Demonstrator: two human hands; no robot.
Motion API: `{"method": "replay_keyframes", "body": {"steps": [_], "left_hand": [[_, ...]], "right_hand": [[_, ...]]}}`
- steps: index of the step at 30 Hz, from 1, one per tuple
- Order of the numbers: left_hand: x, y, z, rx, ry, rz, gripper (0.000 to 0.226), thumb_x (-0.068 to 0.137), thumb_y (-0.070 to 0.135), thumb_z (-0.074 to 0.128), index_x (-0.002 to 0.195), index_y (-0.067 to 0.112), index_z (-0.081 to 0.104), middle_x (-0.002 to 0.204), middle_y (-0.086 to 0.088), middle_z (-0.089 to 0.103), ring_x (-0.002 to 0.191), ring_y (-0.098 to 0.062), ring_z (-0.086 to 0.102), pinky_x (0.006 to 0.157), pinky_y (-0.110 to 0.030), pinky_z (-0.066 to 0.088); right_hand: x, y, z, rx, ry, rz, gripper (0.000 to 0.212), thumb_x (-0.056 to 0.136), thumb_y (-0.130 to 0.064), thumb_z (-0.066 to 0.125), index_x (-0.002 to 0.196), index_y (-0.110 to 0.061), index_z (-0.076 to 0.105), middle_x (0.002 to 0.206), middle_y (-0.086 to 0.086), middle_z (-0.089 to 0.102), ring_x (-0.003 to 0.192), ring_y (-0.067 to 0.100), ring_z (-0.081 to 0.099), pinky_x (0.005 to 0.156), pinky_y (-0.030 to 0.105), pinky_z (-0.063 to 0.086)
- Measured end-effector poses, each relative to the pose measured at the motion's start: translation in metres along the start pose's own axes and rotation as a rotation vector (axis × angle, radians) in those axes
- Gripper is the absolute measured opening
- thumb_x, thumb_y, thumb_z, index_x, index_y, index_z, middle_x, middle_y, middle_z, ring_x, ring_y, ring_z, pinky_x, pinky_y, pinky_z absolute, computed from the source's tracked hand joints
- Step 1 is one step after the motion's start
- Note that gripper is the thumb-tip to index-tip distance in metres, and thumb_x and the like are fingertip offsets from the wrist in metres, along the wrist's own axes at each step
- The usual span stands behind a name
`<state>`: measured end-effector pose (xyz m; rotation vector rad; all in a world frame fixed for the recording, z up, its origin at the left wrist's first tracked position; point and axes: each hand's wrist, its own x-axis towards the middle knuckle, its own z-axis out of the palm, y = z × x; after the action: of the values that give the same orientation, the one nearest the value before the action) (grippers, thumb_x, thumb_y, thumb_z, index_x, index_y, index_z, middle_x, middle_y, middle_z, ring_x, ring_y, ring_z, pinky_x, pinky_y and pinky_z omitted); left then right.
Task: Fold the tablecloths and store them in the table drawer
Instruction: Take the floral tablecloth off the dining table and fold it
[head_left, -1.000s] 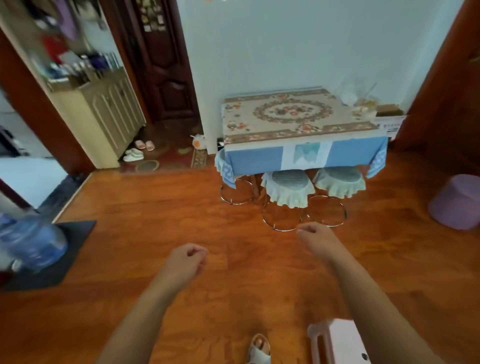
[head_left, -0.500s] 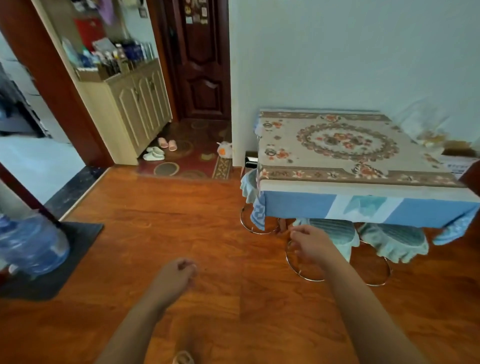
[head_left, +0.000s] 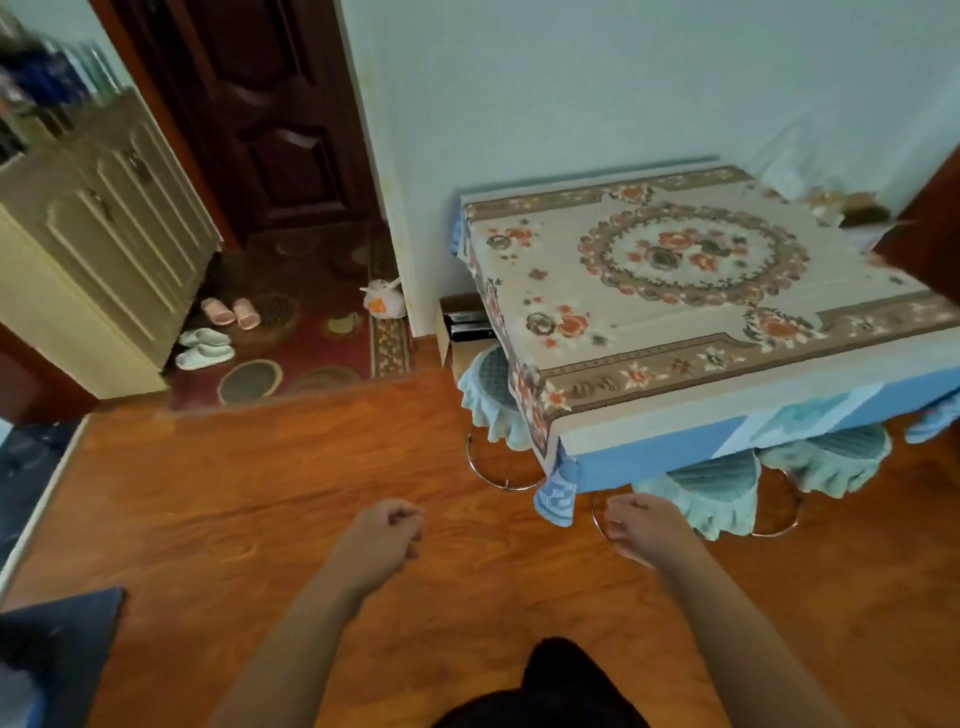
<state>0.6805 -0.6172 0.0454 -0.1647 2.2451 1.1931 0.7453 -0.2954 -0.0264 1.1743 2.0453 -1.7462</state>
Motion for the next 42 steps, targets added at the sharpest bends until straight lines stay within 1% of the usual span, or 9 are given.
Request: {"method": "replay_keyframes", "body": {"steps": [7,11,18,21,26,29,35,39,42], "left_hand": [[0.147,0.054,-0.031,0.129,-0.11,0.003,0.015,0.104,0.025,0.051,0.105,0.027,0.066,0.102,0.001,0.07,0.09,-0.017,0.07,0.087,-0.041,0.058],[0.229,0.077,-0.051,0.26,-0.266,-0.08,0.011,0.101,0.028,0.055,0.106,0.029,0.065,0.103,0.003,0.07,0.09,-0.016,0.07,0.085,-0.037,0.058],[0.349,0.146,-0.093,0.331,-0.192,0.01,0.012,0.101,0.03,0.053,0.1,0.033,0.064,0.099,0.002,0.07,0.088,-0.015,0.069,0.084,-0.04,0.059],[0.398,0.174,-0.083,0.391,-0.297,0.109,0.013,0.101,0.025,0.055,0.103,0.029,0.067,0.098,0.003,0.071,0.085,-0.012,0.07,0.074,-0.029,0.056],[0.494,0.191,-0.073,0.669,-0.62,0.219,0.014,0.102,0.026,0.053,0.108,0.03,0.065,0.103,0.008,0.069,0.091,-0.01,0.067,0.078,-0.028,0.055],[0.55,0.195,-0.081,0.889,-0.774,0.302,0.013,0.103,0.028,0.052,0.105,0.032,0.064,0.103,0.014,0.067,0.093,-0.003,0.064,0.078,-0.022,0.052],[0.614,0.219,-0.117,1.103,-0.741,0.478,0.011,0.104,0.03,0.052,0.104,0.036,0.061,0.102,0.016,0.065,0.096,-0.001,0.063,0.08,-0.021,0.053],[0.633,0.217,-0.141,1.209,-0.744,0.46,0.011,0.101,0.032,0.054,0.103,0.038,0.062,0.105,0.015,0.067,0.101,-0.004,0.064,0.093,-0.03,0.055],[0.62,0.211,-0.15,1.221,-0.799,0.455,0.011,0.101,0.03,0.053,0.105,0.034,0.063,0.106,0.014,0.066,0.099,-0.001,0.061,0.086,-0.023,0.052]], "right_hand": [[0.103,-0.018,0.053,0.042,0.175,0.159,0.018,0.093,-0.01,0.056,0.082,0.0,0.066,0.068,0.01,0.06,0.062,0.02,0.051,0.061,0.034,0.039],[0.163,-0.053,0.104,-0.067,0.162,0.197,0.027,0.091,-0.012,0.051,0.065,-0.009,0.059,0.064,0.007,0.058,0.06,0.02,0.052,0.058,0.031,0.04],[0.217,-0.145,0.162,-0.206,0.081,0.123,0.027,0.095,-0.027,0.049,0.082,-0.014,0.069,0.076,0.006,0.07,0.066,0.015,0.066,0.064,0.034,0.057],[0.237,-0.157,0.176,-0.196,0.118,0.128,0.026,0.093,-0.03,0.048,0.078,-0.019,0.066,0.077,0.0,0.07,0.069,0.012,0.065,0.062,0.03,0.053],[0.243,-0.122,0.212,0.23,0.239,0.507,0.01,0.09,-0.014,0.059,0.084,-0.021,0.06,0.078,0.001,0.065,0.064,0.015,0.061,0.058,0.029,0.054],[0.235,-0.103,0.221,0.668,0.504,0.718,0.011,0.091,-0.004,0.057,0.095,-0.015,0.055,0.086,0.011,0.061,0.07,0.025,0.06,0.068,0.038,0.054],[0.257,-0.109,0.198,1.018,0.978,0.52,0.04,0.087,0.015,0.054,0.102,-0.022,0.06,0.097,0.012,0.062,0.085,0.021,0.056,0.083,0.043,0.046],[0.271,-0.102,0.211,0.96,0.984,0.583,0.045,0.08,0.003,0.073,0.121,-0.013,0.065,0.118,0.012,0.066,0.11,0.031,0.058,0.093,0.044,0.045],[0.243,-0.12,0.246,0.887,0.896,0.633,0.046,0.084,-0.018,0.079,0.127,-0.008,0.063,0.108,0.009,0.068,0.098,0.026,0.061,0.083,0.038,0.047]]}}
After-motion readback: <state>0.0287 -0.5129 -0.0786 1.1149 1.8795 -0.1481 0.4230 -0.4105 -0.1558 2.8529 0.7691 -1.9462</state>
